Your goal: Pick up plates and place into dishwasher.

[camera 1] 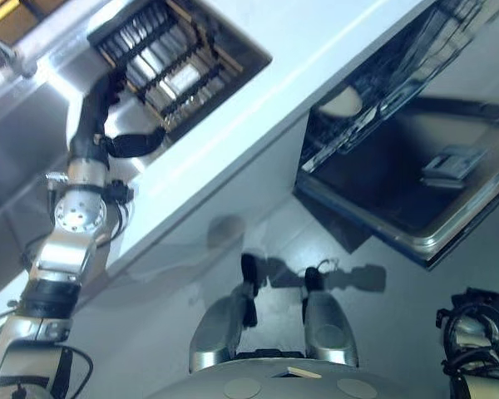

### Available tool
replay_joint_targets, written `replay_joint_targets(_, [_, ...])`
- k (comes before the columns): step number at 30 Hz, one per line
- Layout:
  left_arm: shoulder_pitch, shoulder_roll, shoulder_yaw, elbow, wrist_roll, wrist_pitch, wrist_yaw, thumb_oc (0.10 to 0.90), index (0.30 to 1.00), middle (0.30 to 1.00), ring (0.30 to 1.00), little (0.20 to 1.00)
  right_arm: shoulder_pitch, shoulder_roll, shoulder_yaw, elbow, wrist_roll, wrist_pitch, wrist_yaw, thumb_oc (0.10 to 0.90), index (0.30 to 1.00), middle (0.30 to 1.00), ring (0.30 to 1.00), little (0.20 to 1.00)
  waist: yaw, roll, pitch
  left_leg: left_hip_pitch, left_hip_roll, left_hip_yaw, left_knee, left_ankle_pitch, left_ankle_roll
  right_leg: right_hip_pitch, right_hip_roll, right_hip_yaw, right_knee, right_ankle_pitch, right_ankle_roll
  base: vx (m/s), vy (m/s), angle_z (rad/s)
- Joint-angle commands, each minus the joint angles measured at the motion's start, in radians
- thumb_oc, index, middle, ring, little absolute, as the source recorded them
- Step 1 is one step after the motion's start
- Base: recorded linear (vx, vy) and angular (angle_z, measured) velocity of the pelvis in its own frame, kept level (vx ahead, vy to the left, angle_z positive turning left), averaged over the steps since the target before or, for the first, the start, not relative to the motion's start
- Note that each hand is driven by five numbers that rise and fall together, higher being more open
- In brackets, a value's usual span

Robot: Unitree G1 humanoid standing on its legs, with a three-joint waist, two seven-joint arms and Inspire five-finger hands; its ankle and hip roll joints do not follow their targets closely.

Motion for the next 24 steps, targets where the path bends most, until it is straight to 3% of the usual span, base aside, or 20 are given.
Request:
replay_joint_targets(1, [-0.048,0.011,0.014,-0.021,0.001,-0.058,0.062,0.800,0.900,0.900,0.900,0.900,-0.030,-0.133,0.046,0.016,-0.134,0.044,-0.003,0.100,0.300,0.300,0.300,0.200,0.012,0.004,0.005,-0.096,-0.025,0.022,0.268,-0.188,0.003,-0.059,-0.008,-0.058,0.158,-0.049,-0.064,-0.10,-0.129,0.28])
replay_joint_targets(5, [-0.110,0.046,0.011,-0.018,-0.018,-0.032,0.063,0.800,0.900,0.900,0.900,0.900,-0.090,-0.178,0.131,0.070,-0.182,0.063,0.114,0.100,0.300,0.300,0.300,0.200,0.031,0.012,0.028,-0.172,-0.037,0.014,0.363,-0.212,0.005,-0.121,-0.029,-0.073,0.277,-0.108,-0.094,-0.07,-0.146,0.27])
replay_joint_targets(9, [-0.139,0.076,-0.003,-0.002,-0.032,-0.029,0.044,0.800,0.900,0.900,0.900,0.900,-0.166,-0.208,0.181,0.027,-0.151,0.037,0.089,0.100,0.300,0.300,0.300,0.200,0.052,0.031,0.040,-0.209,-0.052,-0.008,0.382,-0.196,-0.001,-0.150,-0.021,-0.080,0.325,-0.123,-0.110,0.00,-0.114,0.19])
replay_joint_targets(12, [-0.138,0.073,-0.013,0.008,-0.040,-0.037,0.065,0.800,0.900,0.900,0.900,0.900,-0.222,-0.228,0.195,-0.115,-0.166,0.005,-0.001,0.100,0.300,0.300,0.300,0.200,0.047,0.048,0.049,-0.201,-0.057,-0.020,0.356,-0.174,-0.010,-0.149,-0.015,-0.071,0.314,-0.116,-0.109,0.02,0.033,-0.02])
replay_joint_targets(14, [-0.119,0.056,-0.005,0.003,-0.031,-0.041,0.082,0.800,0.900,0.900,0.900,0.900,-0.255,-0.239,0.206,-0.273,-0.234,0.021,-0.039,0.100,0.300,0.300,0.300,0.200,0.040,0.055,0.052,-0.189,-0.061,-0.027,0.332,-0.160,-0.016,-0.144,-0.008,-0.063,0.292,-0.107,-0.105,0.03,0.077,-0.12])
replay_joint_targets(20, [-0.094,0.020,0.005,0.005,-0.018,-0.027,0.108,0.800,0.900,0.900,0.900,0.900,-0.369,-0.282,0.225,-0.543,-0.407,-0.048,-0.027,0.100,0.300,0.300,0.300,0.200,0.032,0.061,0.042,-0.160,-0.056,-0.028,0.273,-0.122,-0.027,-0.135,0.020,-0.045,0.226,-0.076,-0.095,0.03,0.102,-0.21])
replay_joint_targets(24, [-0.097,0.016,0.002,0.012,-0.024,-0.009,0.100,0.800,0.900,0.900,0.900,0.900,-0.447,-0.307,0.267,-0.622,-0.444,-0.117,0.036,0.100,0.300,0.300,0.300,0.200,0.039,0.044,0.025,-0.133,-0.051,-0.027,0.256,-0.121,-0.031,-0.109,0.027,-0.047,0.189,-0.065,-0.089,0.06,0.063,-0.31])
